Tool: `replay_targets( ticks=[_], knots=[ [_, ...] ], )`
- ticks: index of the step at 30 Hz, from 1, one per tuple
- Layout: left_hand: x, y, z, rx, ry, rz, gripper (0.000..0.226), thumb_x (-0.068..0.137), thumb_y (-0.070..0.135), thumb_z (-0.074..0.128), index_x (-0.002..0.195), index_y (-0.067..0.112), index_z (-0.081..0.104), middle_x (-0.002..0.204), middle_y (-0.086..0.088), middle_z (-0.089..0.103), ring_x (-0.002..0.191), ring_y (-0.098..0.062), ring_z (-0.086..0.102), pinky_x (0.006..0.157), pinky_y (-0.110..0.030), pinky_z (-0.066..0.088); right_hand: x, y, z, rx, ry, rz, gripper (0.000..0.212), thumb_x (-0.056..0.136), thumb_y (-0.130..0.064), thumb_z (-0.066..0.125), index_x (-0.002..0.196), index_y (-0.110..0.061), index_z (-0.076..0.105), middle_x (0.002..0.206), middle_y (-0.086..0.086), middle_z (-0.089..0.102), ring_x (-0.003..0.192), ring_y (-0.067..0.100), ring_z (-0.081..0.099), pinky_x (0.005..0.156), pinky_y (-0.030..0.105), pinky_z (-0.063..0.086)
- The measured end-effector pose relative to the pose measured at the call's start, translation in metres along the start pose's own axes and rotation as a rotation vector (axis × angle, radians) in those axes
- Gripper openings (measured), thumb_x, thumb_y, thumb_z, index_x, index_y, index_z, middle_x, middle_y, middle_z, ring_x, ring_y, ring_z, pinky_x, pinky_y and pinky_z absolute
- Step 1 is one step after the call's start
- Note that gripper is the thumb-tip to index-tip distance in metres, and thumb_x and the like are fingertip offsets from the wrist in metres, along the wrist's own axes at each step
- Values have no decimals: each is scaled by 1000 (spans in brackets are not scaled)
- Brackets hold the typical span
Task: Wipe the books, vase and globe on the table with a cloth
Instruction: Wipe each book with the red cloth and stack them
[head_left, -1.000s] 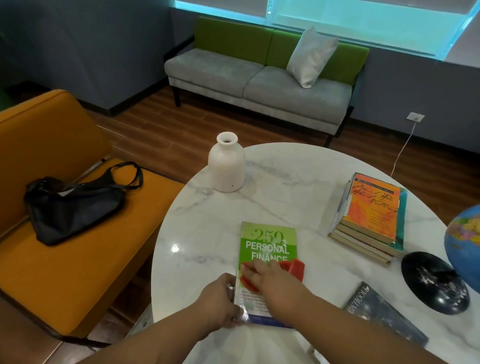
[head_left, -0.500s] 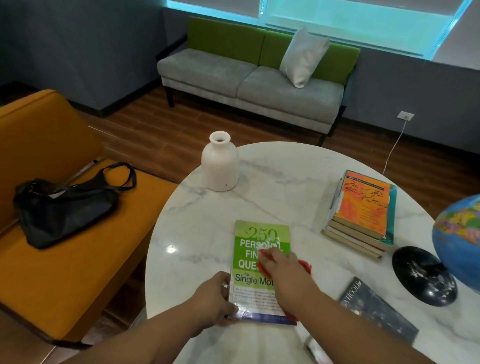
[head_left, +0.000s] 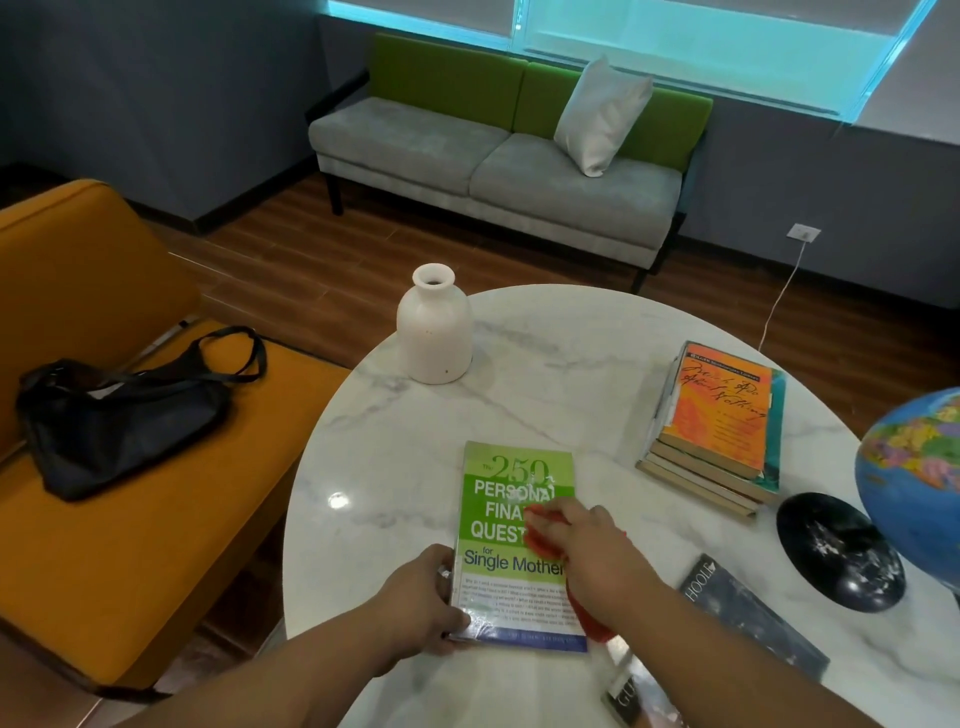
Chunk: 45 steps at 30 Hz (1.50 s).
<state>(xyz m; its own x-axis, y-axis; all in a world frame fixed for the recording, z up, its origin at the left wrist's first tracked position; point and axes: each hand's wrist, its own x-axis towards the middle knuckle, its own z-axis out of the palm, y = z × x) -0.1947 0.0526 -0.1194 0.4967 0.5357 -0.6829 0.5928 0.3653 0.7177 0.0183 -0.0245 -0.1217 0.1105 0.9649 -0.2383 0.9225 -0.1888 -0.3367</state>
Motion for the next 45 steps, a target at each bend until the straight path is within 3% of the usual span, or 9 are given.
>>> replay_targets(
  ticks=[4,8,11,14,25,30,34,38,45],
  knots=[
    [2,-1,1,-5,1,-3,51,75,-10,65,114,17,48,101,-14,68,93,-36,69,72,-47,60,2,-6,-1,-74,-90,10,64,96,-13,46,149,-41,22,151,-15,22,117,19,35,106,30,35],
    [3,-3,0,-7,-3,0,51,74,-9,66,114,18,48,101,-12,68,93,-35,69,73,-50,59,1,6,-6,-7,-67,-12,49,101,-26,43,144,-46,32,145,-16,32,116,16,39,107,25,33],
    [3,-2,1,-1,-1,-1,50,75,-9,66,113,18,48,101,-12,68,92,-33,69,71,-46,60,9,7,-10,-98,4,145,63,96,-14,46,149,-39,24,150,-14,24,113,20,40,100,28,40],
    [3,-3,1,11,3,-2,51,74,-7,67,113,19,49,102,-13,68,92,-34,69,72,-50,59,9,5,-3,-113,-89,58,71,91,-4,47,149,-39,24,153,-17,21,111,19,39,97,29,42],
    [6,-6,-1,5,15,0,51,71,-7,67,111,20,50,102,-16,66,94,-38,67,71,-53,59,15,21,-16,-93,-99,70,68,89,-5,45,145,-42,34,150,-22,28,108,15,41,98,25,40],
    [6,-4,1,9,12,-1,48,74,-7,68,106,23,49,102,-16,66,95,-35,67,71,-50,60,25,16,-15,-137,-102,117,78,85,-3,50,149,-38,24,154,-18,19,113,18,40,99,29,43],
    [6,-4,1,11,12,3,47,76,-7,67,112,19,49,104,-18,65,97,-35,67,71,-49,60,25,22,-21,-63,-90,138,66,87,-9,51,144,-38,37,147,-14,33,117,16,40,102,24,36],
    [6,-4,1,19,16,7,49,76,-7,67,114,18,49,104,-16,64,96,-34,67,71,-49,60,33,15,-21,-170,-112,185,75,86,-7,52,150,-34,23,154,-11,20,120,19,40,101,30,41],
    [8,-5,1,8,13,1,48,76,-7,67,113,18,49,103,-18,64,96,-36,67,72,-50,59,39,19,-23,-60,-73,243,63,86,-9,55,142,-32,42,144,-7,35,118,20,46,100,32,43]
  ],
)
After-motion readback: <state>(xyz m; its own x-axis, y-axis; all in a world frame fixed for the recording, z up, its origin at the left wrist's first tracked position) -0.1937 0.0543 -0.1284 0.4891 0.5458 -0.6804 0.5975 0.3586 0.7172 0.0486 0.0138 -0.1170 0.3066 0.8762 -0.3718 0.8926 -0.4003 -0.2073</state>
